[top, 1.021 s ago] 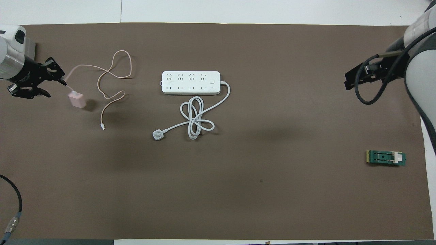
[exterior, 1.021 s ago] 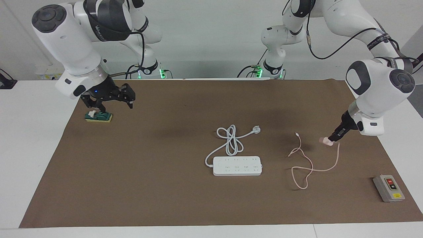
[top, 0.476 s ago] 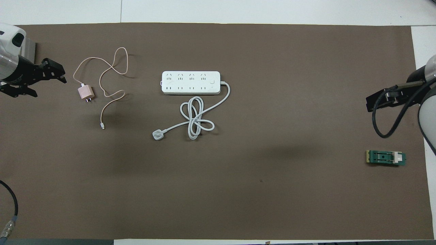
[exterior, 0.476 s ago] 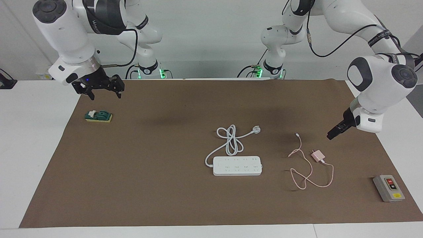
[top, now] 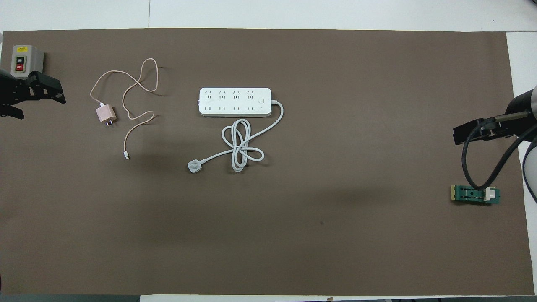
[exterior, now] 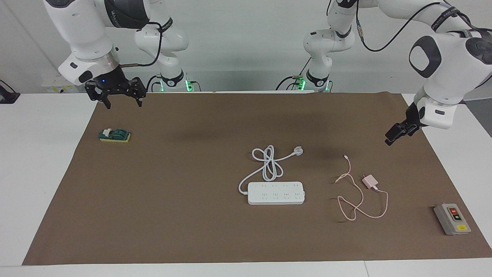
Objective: Unplug charger and place it aside
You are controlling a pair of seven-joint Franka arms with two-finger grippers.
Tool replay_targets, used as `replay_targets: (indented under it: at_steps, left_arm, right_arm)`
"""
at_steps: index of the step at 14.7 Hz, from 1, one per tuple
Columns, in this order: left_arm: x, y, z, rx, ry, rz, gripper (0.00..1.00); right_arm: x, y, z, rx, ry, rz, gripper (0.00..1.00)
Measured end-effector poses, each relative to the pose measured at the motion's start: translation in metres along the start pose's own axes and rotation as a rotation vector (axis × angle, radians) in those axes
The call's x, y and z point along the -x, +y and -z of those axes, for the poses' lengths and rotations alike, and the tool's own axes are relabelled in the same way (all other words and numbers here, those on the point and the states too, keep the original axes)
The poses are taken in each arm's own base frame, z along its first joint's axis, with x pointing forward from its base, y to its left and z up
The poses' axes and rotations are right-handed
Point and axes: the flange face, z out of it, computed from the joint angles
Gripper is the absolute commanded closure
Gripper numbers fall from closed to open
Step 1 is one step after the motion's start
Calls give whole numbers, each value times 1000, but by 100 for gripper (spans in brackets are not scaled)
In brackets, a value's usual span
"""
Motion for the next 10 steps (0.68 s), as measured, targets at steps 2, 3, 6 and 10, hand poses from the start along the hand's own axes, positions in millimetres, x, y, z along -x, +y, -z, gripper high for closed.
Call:
replay_targets:
  at_steps: [2,3,6,10]
  left_arm:
    - [6,4,4,-27,-11,-60,0]
    - [8,4,6,-34,-18,-84,0]
    - [14,-9,26,-40,-30,-158,0]
    - [39,-27,61,-45,-54,-210,0]
  right_arm:
    - [0,-1,0,0,0,-3,0]
    - [0,-1,0,0,0,-5,0]
    - [0,-4,0,0,0,-27,0]
    - [0,-11,0,-43,0,-52,0]
